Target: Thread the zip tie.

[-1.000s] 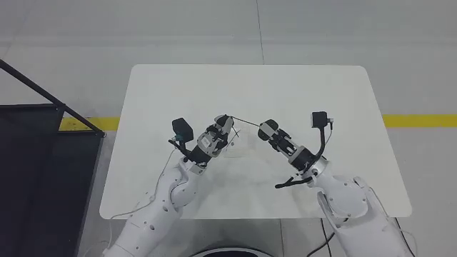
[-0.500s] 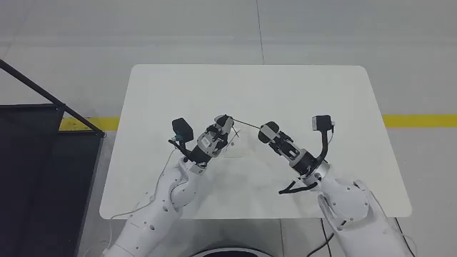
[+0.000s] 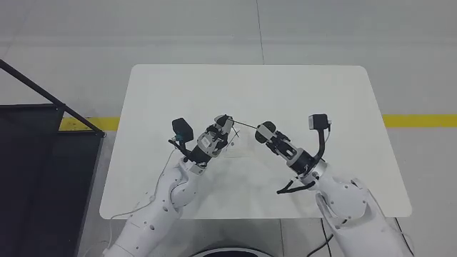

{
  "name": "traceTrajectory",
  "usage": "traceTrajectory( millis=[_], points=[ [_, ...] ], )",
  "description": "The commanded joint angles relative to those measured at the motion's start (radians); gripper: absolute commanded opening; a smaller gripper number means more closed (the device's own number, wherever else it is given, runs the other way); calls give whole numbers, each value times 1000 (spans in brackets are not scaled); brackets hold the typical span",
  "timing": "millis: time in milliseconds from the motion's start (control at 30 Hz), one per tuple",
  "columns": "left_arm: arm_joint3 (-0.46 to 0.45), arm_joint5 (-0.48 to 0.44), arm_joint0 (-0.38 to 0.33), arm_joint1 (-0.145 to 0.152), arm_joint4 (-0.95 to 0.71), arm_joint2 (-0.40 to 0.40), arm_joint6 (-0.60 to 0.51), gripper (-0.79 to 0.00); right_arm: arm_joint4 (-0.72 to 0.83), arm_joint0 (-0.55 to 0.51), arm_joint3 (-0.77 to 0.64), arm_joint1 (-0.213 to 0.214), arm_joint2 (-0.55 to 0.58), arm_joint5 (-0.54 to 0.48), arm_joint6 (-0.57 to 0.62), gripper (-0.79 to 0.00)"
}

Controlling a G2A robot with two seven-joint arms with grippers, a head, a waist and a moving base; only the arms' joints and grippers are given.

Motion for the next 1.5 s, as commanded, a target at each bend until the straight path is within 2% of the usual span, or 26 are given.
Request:
traceTrajectory(
  millis=[0,1000,1467],
  points=[
    [0,0,0,0,0,0,0,-785,2,2,2,-1,-2,1,-3,-785],
    [0,0,0,0,0,0,0,-785,-4,25,24,-13,-11,32,-12,-785],
    [0,0,0,0,0,0,0,-785,-79,53,19,-17,-36,124,19,-785]
  ],
)
